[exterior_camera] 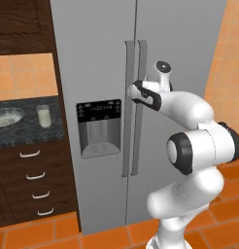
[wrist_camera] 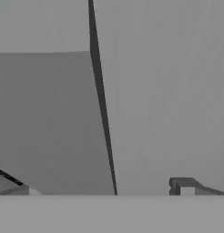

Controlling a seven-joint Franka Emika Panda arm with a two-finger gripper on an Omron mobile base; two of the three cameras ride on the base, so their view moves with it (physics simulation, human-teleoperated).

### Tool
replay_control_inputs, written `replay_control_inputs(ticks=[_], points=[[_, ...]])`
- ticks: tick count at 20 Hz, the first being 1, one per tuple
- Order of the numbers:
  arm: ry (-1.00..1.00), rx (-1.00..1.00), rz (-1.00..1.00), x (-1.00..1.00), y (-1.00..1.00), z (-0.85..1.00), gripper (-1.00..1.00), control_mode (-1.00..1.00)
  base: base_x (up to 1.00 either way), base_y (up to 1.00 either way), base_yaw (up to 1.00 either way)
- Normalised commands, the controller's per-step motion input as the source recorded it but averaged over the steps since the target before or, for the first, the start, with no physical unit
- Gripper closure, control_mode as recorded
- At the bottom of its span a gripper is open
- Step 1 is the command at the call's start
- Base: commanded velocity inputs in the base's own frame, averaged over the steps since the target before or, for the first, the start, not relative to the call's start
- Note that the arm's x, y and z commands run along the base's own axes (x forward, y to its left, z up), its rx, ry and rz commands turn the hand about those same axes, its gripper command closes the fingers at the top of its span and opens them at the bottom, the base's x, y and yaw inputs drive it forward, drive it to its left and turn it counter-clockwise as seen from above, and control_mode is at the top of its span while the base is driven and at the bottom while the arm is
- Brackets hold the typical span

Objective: Grab a lemon wedge from the fridge and one ice cube from the ice bowl, and put them in the glass of lemonade.

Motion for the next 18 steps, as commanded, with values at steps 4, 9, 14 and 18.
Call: replay_control_inputs(ticks=[4,9,14,18], points=[[-0.01,0.00,0.00,0.32,0.00,-0.10,-1.00,-1.00,0.00,0.00,0.00],[-0.07,0.00,0.00,0.29,0.00,-0.21,-1.00,-1.00,0.00,0.00,0.00],[-0.16,0.00,0.00,0.24,0.04,-0.29,-1.00,-1.00,0.00,0.00,0.00],[0.00,0.00,0.00,0.11,0.01,0.00,-1.00,-1.00,0.00,0.00,0.00]])
